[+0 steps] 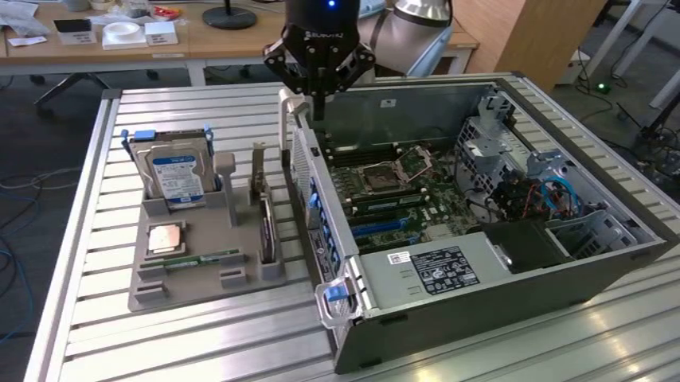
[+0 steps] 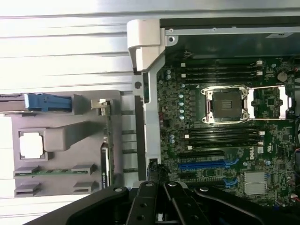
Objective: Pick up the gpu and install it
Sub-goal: 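Reach for the gpu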
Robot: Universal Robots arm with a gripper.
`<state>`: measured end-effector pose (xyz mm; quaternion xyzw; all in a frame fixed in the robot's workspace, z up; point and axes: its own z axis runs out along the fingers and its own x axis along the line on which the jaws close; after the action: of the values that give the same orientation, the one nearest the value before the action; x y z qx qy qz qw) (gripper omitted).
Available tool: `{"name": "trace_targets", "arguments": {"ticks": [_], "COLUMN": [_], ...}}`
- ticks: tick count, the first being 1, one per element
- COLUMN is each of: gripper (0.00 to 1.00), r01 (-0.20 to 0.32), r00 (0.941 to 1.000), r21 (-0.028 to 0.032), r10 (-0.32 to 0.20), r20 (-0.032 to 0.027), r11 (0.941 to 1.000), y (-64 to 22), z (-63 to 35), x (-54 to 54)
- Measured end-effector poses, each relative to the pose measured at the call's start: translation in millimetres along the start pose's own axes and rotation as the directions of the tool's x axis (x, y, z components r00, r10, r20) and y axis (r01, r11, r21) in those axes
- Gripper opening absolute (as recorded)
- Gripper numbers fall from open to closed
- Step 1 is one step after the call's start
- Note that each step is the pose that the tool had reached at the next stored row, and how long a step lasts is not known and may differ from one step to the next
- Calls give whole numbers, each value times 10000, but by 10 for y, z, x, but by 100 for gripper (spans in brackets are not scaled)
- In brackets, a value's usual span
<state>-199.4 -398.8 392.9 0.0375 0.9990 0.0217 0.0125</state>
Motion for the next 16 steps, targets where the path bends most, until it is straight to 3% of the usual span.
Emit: {"name": "trace_targets", "arguments": {"ticks": [10, 16], "gripper": [11, 11], "r01": [0, -3], "r00": [10000, 10000], "r21": [2, 1], "r10": [0, 3], "r20": [0, 1], "r11": [10000, 10000], "y": [-26, -35], "z": [-7, -8], "x": [364, 484]}}
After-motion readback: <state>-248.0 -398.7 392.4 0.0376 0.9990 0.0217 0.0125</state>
